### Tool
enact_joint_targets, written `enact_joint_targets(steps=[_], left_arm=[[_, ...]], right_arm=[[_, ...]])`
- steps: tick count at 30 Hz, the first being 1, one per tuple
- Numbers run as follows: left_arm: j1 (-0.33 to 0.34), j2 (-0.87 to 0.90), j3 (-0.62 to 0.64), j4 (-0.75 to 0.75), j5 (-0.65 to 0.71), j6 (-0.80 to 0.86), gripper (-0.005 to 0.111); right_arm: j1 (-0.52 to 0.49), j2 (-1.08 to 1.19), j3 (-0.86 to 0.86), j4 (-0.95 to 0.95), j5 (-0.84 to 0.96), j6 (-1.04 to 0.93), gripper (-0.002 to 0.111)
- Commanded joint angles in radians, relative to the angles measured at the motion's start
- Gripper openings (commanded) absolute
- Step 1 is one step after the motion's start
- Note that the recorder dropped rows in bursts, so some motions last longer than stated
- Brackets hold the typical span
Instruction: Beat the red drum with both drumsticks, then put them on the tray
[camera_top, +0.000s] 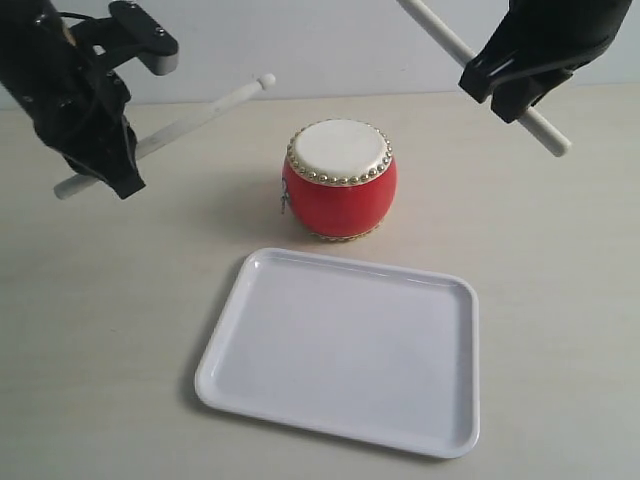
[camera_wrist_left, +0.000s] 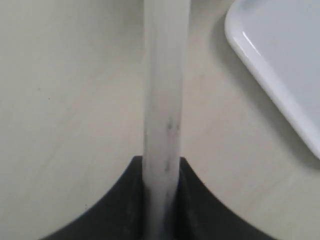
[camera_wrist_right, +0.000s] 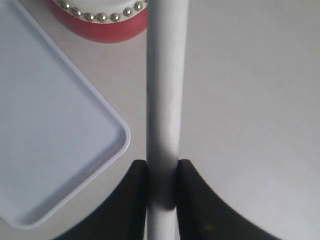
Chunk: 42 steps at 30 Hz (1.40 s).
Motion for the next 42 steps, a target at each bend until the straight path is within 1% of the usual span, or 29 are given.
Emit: enact_joint_targets(steps=[1, 5, 8, 16, 18, 20, 21, 22, 23, 28, 31, 32, 33, 35, 39, 41, 42], left_arm=[[-0.064, 0.067, -0.119, 0.058, 0.041, -0.03, 0.0], [-0.094, 0.115, -0.182, 0.06, 0.053, -0.03, 0.0], [-0.108, 0.145, -0.205, 0.068, 0.06, -0.03, 0.0], [-0.113, 0.237, -0.208, 0.127, 0.074, -0.026, 0.0], [-0.122, 0.276, -0.208, 0.191, 0.116, -0.026, 0.0], [-0.143, 0.315, -0.208, 0.314, 0.188, -0.044, 0.0], [-0.154, 0.323, -0.208, 0.37, 0.188, -0.065, 0.0], [-0.163, 0.328, -0.208, 0.434, 0.188, -0.123, 0.0], [-0.168, 0.325, -0.208, 0.462, 0.188, -0.163, 0.0], [-0.168, 0.246, -0.235, 0.336, 0.159, -0.153, 0.0], [-0.159, 0.157, -0.239, 0.3, 0.131, -0.153, 0.0], [-0.155, 0.143, -0.239, 0.294, 0.138, -0.153, 0.0], [-0.143, 0.122, -0.239, 0.28, 0.151, -0.153, 0.0], [-0.141, 0.105, -0.239, 0.271, 0.171, -0.153, 0.0], [-0.141, 0.096, -0.228, 0.267, 0.188, -0.155, 0.0], [-0.141, 0.096, -0.216, 0.265, 0.188, -0.157, 0.0], [-0.141, 0.096, -0.213, 0.261, 0.188, -0.164, 0.0]], right_arm=[[0.001, 0.007, 0.005, -0.062, -0.005, 0.005, 0.0], [-0.001, 0.007, 0.005, -0.112, -0.005, 0.005, 0.0], [-0.001, 0.007, 0.005, -0.117, -0.005, 0.005, 0.0], [-0.001, 0.007, 0.005, -0.122, -0.005, 0.005, 0.0], [-0.001, 0.007, 0.005, -0.122, -0.005, 0.005, 0.0], [-0.001, 0.007, 0.005, -0.125, -0.005, 0.005, 0.0], [-0.001, 0.007, 0.005, -0.125, -0.005, 0.005, 0.0], [-0.001, 0.007, 0.005, -0.125, -0.005, 0.005, 0.0], [-0.001, 0.007, 0.005, -0.125, -0.005, 0.005, 0.0], [-0.001, 0.009, 0.005, -0.097, -0.005, 0.002, 0.0], [0.002, 0.014, 0.026, 0.067, -0.005, -0.08, 0.0], [0.008, 0.018, 0.033, 0.086, -0.005, -0.082, 0.0], [0.024, 0.027, 0.053, 0.06, -0.005, -0.082, 0.0], [0.044, 0.044, 0.08, 0.026, -0.005, -0.08, 0.0], [0.087, 0.133, 0.082, 0.026, -0.005, -0.053, 0.0], [0.095, 0.211, 0.082, -0.029, -0.005, -0.018, 0.0], [0.095, 0.263, 0.082, -0.093, -0.005, 0.039, 0.0]])
